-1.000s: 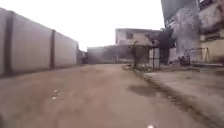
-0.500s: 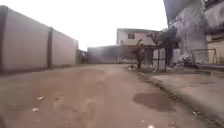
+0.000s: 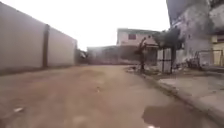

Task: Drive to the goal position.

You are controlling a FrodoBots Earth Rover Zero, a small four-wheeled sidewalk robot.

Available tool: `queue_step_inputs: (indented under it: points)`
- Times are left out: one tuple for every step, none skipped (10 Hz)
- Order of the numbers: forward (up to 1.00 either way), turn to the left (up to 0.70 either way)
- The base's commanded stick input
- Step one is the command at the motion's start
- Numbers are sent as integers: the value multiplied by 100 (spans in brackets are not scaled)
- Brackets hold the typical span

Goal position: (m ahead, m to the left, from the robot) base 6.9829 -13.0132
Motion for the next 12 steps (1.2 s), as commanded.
queue_step_inputs:
  points:
    - [100,0]
    - [100,0]
    - [100,0]
    - [100,0]
    - [100,0]
    - [100,0]
    - [100,0]
    - [100,0]
    - [100,0]
    - [100,0]
    - [100,0]
    - [100,0]
